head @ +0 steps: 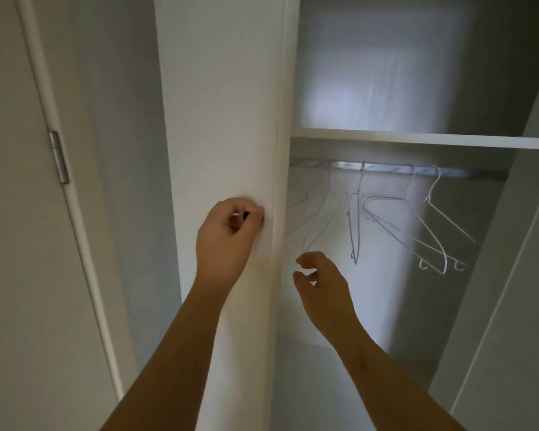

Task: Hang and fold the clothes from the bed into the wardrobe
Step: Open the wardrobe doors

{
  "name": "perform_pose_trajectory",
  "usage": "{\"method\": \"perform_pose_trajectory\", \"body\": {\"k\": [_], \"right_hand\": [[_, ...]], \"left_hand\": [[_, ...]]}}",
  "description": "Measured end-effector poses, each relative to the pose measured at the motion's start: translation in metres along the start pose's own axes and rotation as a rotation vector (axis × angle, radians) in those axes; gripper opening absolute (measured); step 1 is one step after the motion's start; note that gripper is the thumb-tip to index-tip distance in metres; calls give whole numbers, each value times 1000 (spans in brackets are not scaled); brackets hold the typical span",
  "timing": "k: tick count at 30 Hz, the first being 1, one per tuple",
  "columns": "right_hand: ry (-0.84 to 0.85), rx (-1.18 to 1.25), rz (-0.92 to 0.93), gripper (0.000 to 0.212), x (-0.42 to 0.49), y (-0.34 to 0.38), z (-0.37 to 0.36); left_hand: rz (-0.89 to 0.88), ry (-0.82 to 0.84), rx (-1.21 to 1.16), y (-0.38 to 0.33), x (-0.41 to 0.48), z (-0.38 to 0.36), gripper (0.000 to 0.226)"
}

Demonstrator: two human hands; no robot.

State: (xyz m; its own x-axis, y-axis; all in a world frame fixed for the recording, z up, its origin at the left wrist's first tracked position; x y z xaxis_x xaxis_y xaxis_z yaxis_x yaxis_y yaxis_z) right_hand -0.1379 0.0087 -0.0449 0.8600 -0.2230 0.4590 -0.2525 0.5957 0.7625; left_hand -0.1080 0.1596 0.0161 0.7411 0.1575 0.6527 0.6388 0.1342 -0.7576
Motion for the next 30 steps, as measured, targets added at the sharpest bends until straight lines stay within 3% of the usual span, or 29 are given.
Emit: {"method": "perform_pose_trajectory", "body": {"k": [5, 17, 25, 30], "right_hand": [[163, 93, 95, 19, -18, 39, -37], [282, 275, 225, 32, -45, 145, -154], [221, 324, 153, 33, -56, 180, -232], [294, 278, 76, 39, -62, 193, -269]], "left_hand": [[54, 10, -117, -3, -7, 61, 20], [116, -49, -198, 12, 7, 203, 18], [217, 44, -339, 40, 22, 275, 32], [261, 48, -384, 54, 35, 300, 35]]}}
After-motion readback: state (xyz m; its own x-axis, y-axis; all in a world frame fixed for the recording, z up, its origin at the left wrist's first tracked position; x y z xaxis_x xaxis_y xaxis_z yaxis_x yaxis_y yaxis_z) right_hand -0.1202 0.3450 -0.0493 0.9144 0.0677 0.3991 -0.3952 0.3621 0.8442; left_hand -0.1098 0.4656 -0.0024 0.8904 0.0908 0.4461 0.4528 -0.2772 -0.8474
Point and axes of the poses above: each hand's wrist, its own x-axis towards the middle knuckle, its own z-axis out of the back of the hand, y = z × x, the point moved 3 cm from there along x, towards the middle knuckle, and after that the axes turned 1 degree about -y, right-handed, at the moved point
